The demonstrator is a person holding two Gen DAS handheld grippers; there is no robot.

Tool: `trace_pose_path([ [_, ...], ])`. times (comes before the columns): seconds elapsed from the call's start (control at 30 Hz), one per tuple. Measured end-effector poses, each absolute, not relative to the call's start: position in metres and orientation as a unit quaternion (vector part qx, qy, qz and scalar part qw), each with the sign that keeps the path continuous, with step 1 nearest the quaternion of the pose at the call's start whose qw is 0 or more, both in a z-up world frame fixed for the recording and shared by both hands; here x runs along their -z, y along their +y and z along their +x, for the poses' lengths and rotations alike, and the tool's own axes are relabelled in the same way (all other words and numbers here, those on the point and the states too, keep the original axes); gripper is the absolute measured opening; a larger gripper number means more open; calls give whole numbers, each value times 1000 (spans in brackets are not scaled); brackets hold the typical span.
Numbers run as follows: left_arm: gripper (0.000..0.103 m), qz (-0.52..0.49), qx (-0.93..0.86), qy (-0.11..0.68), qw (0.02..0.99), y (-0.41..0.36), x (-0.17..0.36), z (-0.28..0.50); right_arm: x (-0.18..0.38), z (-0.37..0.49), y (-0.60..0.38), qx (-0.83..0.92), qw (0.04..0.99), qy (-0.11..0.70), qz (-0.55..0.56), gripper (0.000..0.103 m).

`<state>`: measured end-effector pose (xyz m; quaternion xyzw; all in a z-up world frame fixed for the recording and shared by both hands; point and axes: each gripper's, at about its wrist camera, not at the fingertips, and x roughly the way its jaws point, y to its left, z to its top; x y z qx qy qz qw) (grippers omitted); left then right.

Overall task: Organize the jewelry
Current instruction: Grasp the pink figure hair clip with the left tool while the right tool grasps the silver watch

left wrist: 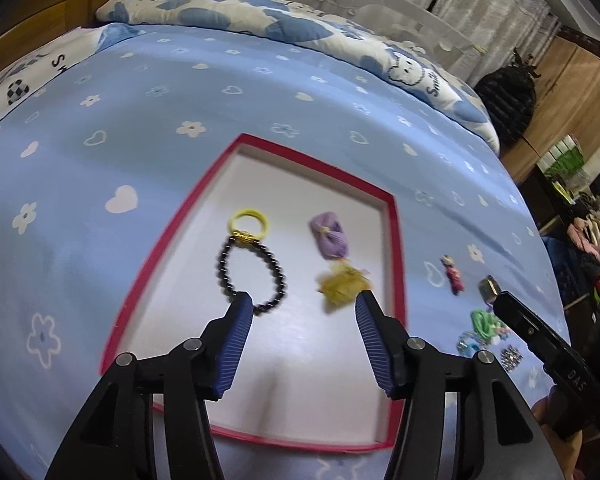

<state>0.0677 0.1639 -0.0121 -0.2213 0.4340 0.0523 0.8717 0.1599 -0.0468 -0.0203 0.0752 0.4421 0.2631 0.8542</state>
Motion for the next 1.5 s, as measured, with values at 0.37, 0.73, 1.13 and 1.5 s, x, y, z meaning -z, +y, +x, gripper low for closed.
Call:
trace_pose_path([
  [0.37,57,-194,-4,437,878,123,-4,69,10,136,-120,-200,872,436,97,53],
  [0.73,59,-172,20,442,880,90,-14,81,-2,123,-176,-148,888,419,120,56],
  [1.13,62,-148,37,445,883,63,-17,100,-5,123,-207,-122,894,410,133,56],
  [1.5,63,-125,50,469,873,33,2,144,9,141,-222,-108,889,424,131,56],
])
